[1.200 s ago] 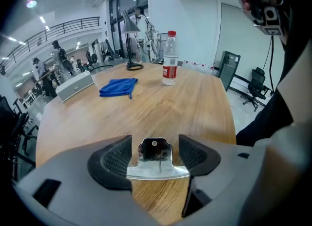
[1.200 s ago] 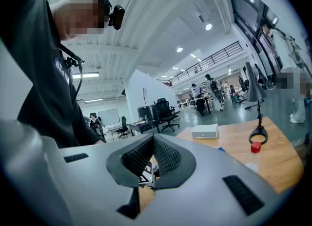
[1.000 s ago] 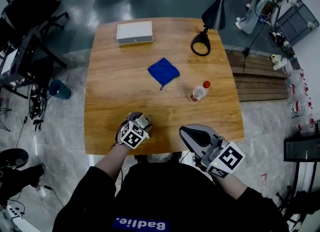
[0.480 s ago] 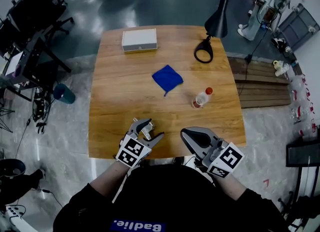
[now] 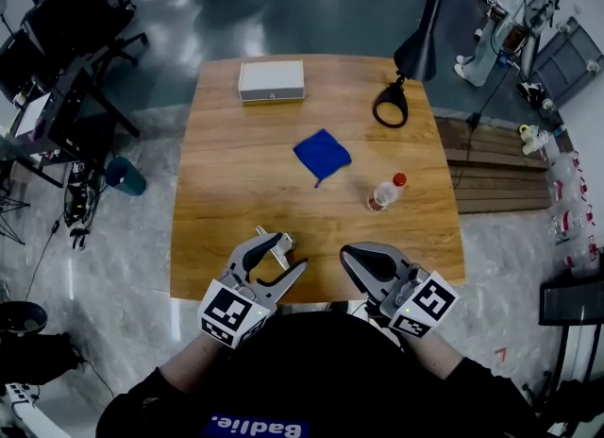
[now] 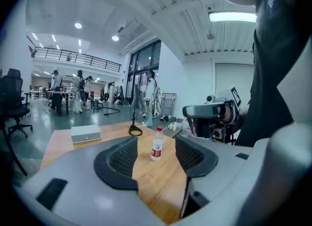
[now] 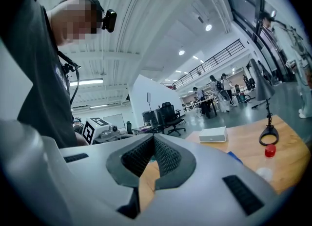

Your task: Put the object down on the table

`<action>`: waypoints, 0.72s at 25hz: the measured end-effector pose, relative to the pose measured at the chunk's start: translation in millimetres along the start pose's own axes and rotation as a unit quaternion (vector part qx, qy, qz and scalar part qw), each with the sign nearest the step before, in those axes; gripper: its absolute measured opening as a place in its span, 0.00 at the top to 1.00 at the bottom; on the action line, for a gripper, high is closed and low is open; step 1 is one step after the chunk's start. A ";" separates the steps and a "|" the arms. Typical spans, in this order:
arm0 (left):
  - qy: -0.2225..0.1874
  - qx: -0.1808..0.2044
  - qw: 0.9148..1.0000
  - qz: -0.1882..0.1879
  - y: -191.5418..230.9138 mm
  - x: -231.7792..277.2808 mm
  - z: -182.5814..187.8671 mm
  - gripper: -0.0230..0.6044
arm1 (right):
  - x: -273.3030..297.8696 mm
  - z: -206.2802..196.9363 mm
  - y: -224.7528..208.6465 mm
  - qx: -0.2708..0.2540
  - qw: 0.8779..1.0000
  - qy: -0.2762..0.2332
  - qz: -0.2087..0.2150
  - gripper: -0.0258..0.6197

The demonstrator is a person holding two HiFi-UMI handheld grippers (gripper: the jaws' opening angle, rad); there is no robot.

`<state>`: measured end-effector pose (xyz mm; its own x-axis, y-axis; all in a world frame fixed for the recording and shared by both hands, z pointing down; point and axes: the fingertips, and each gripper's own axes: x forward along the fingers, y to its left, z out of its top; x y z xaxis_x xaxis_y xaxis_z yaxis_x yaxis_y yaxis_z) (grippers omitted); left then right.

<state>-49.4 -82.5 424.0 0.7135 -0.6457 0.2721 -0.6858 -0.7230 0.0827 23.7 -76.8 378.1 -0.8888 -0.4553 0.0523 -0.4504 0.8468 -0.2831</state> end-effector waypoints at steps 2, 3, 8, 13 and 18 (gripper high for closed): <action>-0.022 0.004 1.000 -0.002 -2.8 -5.8 12.6 0.59 | 1.7 1.0 1.7 -0.002 1.000 0.000 0.004 0.95; -0.033 0.003 0.999 -0.003 -4.3 -7.9 18.8 0.60 | 2.3 1.3 2.4 -0.002 1.000 0.000 0.006 0.95; -0.060 -0.016 0.998 -0.007 -10.2 -11.1 27.0 0.69 | 5.4 -0.2 6.0 -0.002 1.000 0.000 0.015 0.95; -0.067 -0.021 0.997 -0.019 -20.9 -11.1 25.5 0.81 | 6.9 -3.4 6.6 0.000 1.000 0.005 0.019 0.95; -0.083 -0.022 0.996 -0.020 -21.6 -12.6 29.4 0.90 | 9.7 -7.6 10.5 0.000 1.000 0.008 0.026 0.95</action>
<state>-39.3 -66.0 390.6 0.7512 -0.6514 0.1066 -0.6600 -0.7392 0.1340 9.6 -70.3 382.9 -0.9124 -0.4060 0.0526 -0.4033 0.8691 -0.2863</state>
